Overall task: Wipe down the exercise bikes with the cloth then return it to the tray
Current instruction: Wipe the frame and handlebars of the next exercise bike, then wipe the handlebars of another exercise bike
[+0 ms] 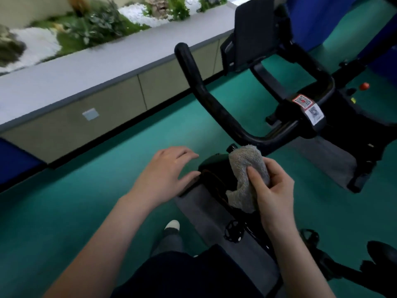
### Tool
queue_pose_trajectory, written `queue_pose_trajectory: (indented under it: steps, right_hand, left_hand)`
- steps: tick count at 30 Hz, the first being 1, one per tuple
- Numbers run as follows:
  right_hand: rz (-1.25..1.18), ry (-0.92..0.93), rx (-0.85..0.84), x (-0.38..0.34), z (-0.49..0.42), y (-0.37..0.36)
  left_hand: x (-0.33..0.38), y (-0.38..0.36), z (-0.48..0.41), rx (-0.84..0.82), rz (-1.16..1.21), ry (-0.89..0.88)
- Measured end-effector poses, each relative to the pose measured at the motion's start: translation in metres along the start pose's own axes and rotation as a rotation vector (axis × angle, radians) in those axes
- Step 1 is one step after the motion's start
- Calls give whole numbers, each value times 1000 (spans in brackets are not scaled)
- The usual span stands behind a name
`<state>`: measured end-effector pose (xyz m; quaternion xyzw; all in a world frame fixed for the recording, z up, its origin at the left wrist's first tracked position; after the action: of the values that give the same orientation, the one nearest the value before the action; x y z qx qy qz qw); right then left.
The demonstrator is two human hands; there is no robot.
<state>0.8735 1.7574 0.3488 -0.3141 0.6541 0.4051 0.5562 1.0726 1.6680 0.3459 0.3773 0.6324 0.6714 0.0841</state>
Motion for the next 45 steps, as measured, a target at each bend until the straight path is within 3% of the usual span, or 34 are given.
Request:
queue_pose_trajectory:
  steps: [11, 17, 34, 45]
  right_hand:
    - [-30, 15, -489, 14, 45, -34]
    - [-22, 38, -737, 9, 84, -80]
    - [-27, 213, -1222, -35, 286, -205]
    - [41, 293, -1390, -50, 435, -247]
  left_hand:
    - [6, -41, 170, -88, 28, 666]
    - [9, -38, 262, 12, 92, 950]
    - [51, -10, 512, 367, 30, 1327]
    - [73, -12, 654, 510, -23, 1499]
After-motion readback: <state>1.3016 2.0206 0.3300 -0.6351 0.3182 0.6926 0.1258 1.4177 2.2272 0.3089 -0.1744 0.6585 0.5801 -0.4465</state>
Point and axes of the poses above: each hand's wrist, its own z-axis away from the middle knuckle, its own y-axis out of the back of the hand, x = y × z, the point moved 3 cm from there along -z, towards the middle knuckle
